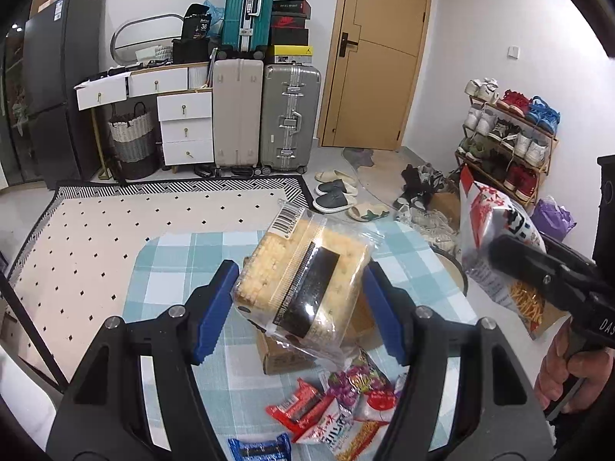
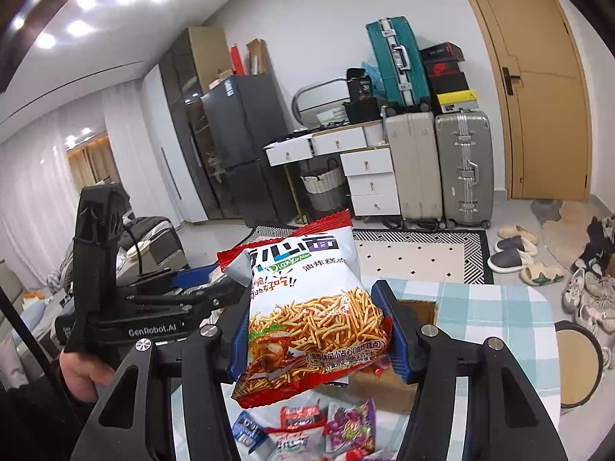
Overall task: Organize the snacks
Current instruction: 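Carry the cracker pack and noodle bag over the SF box with both grippers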
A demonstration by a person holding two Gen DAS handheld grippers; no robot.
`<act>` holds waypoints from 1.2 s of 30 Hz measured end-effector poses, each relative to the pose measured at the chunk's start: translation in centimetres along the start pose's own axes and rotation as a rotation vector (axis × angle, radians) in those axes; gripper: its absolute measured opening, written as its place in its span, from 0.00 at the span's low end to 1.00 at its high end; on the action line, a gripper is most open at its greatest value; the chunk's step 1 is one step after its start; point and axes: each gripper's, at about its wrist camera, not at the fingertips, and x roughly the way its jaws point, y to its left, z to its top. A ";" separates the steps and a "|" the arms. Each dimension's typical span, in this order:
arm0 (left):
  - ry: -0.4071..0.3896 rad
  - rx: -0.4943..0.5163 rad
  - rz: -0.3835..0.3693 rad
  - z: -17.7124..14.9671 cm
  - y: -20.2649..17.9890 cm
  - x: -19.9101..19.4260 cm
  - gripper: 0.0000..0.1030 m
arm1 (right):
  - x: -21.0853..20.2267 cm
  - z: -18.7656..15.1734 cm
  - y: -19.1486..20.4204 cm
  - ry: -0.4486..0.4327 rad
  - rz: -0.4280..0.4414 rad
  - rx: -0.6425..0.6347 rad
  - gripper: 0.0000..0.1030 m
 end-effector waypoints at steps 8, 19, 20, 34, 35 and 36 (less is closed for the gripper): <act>0.057 0.005 0.022 2.4 -0.4 6.8 0.63 | 5.5 2.2 -3.5 0.073 -0.043 0.017 0.56; 0.198 0.018 0.008 0.3 -0.1 18.2 0.63 | 14.8 -0.7 -7.8 0.218 -0.093 0.026 0.56; 0.213 0.019 0.009 0.1 0.0 19.4 0.63 | 15.4 -1.2 -8.1 0.229 -0.094 0.031 0.56; 0.316 0.025 -0.015 -3.5 0.7 29.2 0.63 | 20.7 -5.2 -11.7 0.315 -0.129 0.049 0.56; 0.317 0.024 -0.011 -3.8 0.9 29.5 0.63 | 21.1 -5.3 -11.8 0.322 -0.128 0.050 0.56; 0.317 0.023 -0.007 -4.0 1.0 29.7 0.63 | 21.3 -5.5 -11.9 0.327 -0.128 0.049 0.56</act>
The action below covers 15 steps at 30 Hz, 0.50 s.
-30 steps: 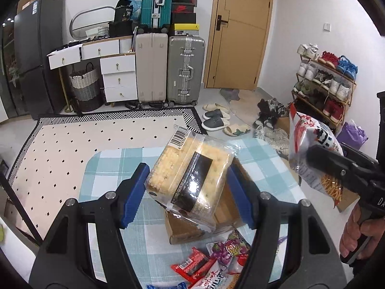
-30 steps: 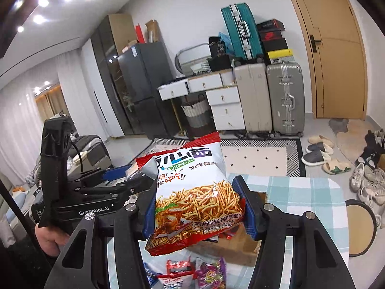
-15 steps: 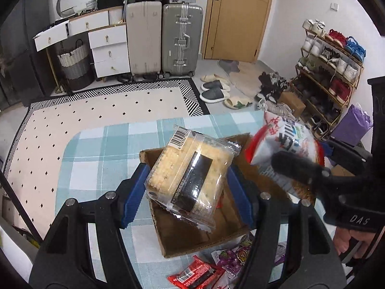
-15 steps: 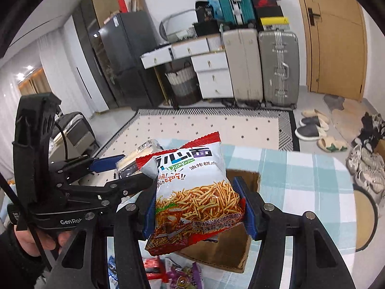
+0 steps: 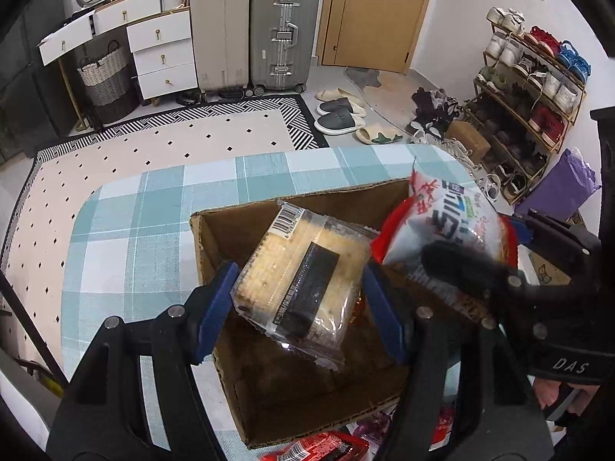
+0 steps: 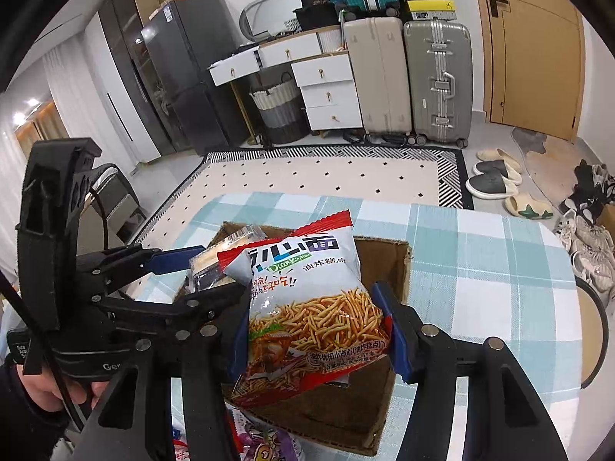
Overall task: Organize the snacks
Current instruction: 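Carry the cracker pack and noodle bag over the SF box with both grippers, then open both grippers to drop the packs into the box and withdraw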
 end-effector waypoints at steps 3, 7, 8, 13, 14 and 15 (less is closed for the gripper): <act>-0.006 -0.009 0.014 -0.2 0.3 0.6 0.63 | 0.5 -0.3 0.0 0.008 -0.003 0.000 0.57; 0.004 -0.017 0.002 -0.3 1.0 0.8 0.63 | 0.9 -0.6 -0.3 0.010 -0.006 0.017 0.57; 0.005 -0.020 0.002 -0.4 1.2 0.7 0.64 | 0.8 -0.7 -0.2 0.010 -0.007 0.015 0.57; -0.017 -0.025 0.016 -1.0 1.2 -0.8 0.66 | 0.4 -0.8 -0.1 -0.002 -0.022 0.013 0.58; -0.023 -0.024 0.021 -1.2 1.3 -1.1 0.66 | 0.2 -0.8 -0.1 -0.010 -0.029 0.009 0.59; -0.022 -0.026 0.023 -1.3 1.3 -1.2 0.66 | 0.0 -0.8 -0.1 -0.016 -0.038 0.005 0.61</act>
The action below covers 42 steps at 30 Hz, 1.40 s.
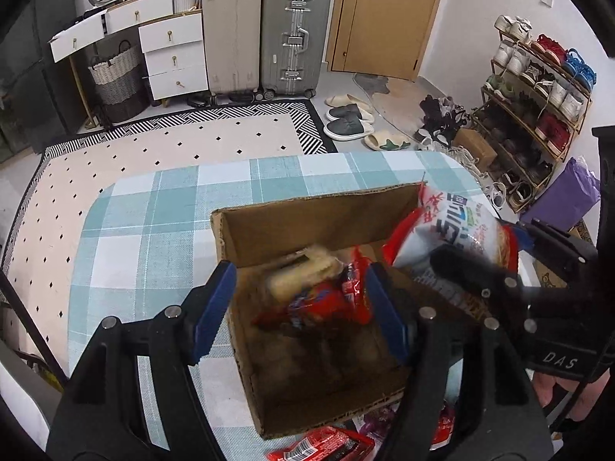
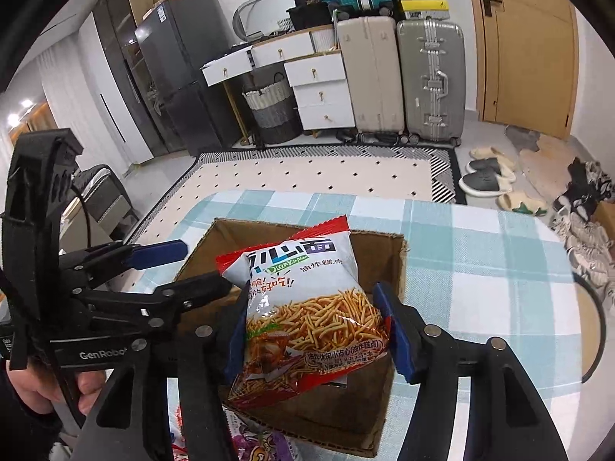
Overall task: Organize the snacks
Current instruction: 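Open both grippers to drop the packs into the box and withdraw, then grasp the purple candy bag with the right gripper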
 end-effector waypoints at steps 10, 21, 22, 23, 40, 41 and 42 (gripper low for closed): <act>-0.046 -0.030 0.022 -1.8 0.5 -5.5 0.74 | -3.5 0.1 1.1 -0.071 -0.017 -0.030 0.66; -0.149 -0.037 0.035 -5.8 0.1 -13.4 0.77 | -11.8 -2.4 4.3 -0.180 0.017 -0.088 0.75; -0.171 -0.027 0.041 -6.3 -0.1 -14.4 0.77 | -12.9 -2.9 4.6 -0.197 0.021 -0.092 0.78; -0.192 -0.022 0.051 -7.0 -0.3 -15.4 0.78 | -13.8 -3.4 4.8 -0.214 0.026 -0.093 0.79; -0.484 0.018 0.082 -18.5 -4.0 -29.1 1.00 | -26.2 -15.7 7.1 -0.463 0.061 -0.094 0.99; -0.492 0.024 0.087 -19.3 -4.3 -29.5 1.00 | -26.4 -16.5 7.1 -0.465 0.056 -0.089 0.99; -0.496 0.026 0.094 -20.3 -4.6 -29.9 1.00 | -26.3 -16.8 6.9 -0.465 0.052 -0.084 0.99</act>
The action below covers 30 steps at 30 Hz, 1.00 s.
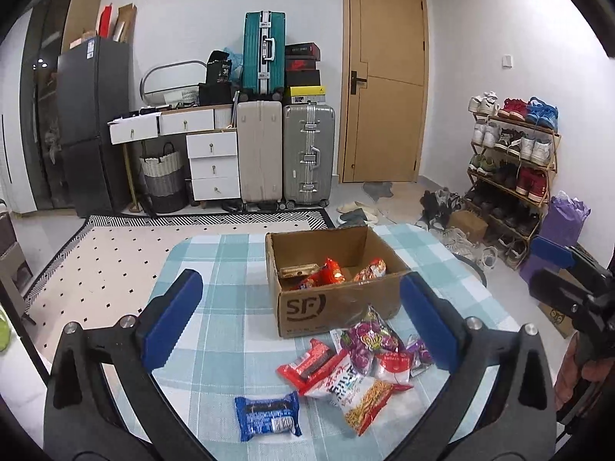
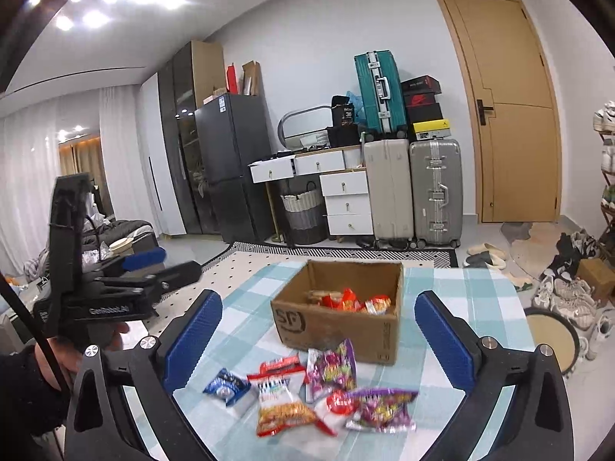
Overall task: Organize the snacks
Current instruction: 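Grasp the purple candy bag with the right gripper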
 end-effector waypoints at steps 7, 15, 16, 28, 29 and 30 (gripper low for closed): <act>-0.011 0.016 0.041 -4.1 -0.6 -2.0 1.00 | -1.1 -4.8 -0.8 0.032 -0.001 0.078 1.00; 0.043 -0.024 0.088 -9.6 0.7 1.0 1.00 | -0.2 -9.9 -1.8 0.092 -0.040 0.100 1.00; 0.050 -0.028 0.088 -10.3 0.8 1.4 1.00 | 0.0 -10.4 -1.9 0.096 -0.045 0.098 1.00; 0.114 -0.074 0.091 -14.7 1.9 6.9 1.00 | 3.5 -13.2 -3.5 0.153 -0.084 0.079 1.00; 0.115 -0.082 0.088 -14.8 2.0 7.1 1.00 | 3.8 -13.2 -3.7 0.158 -0.086 0.081 1.00; 0.113 -0.088 0.087 -14.8 2.1 7.2 1.00 | 4.2 -13.3 -3.9 0.164 -0.086 0.083 1.00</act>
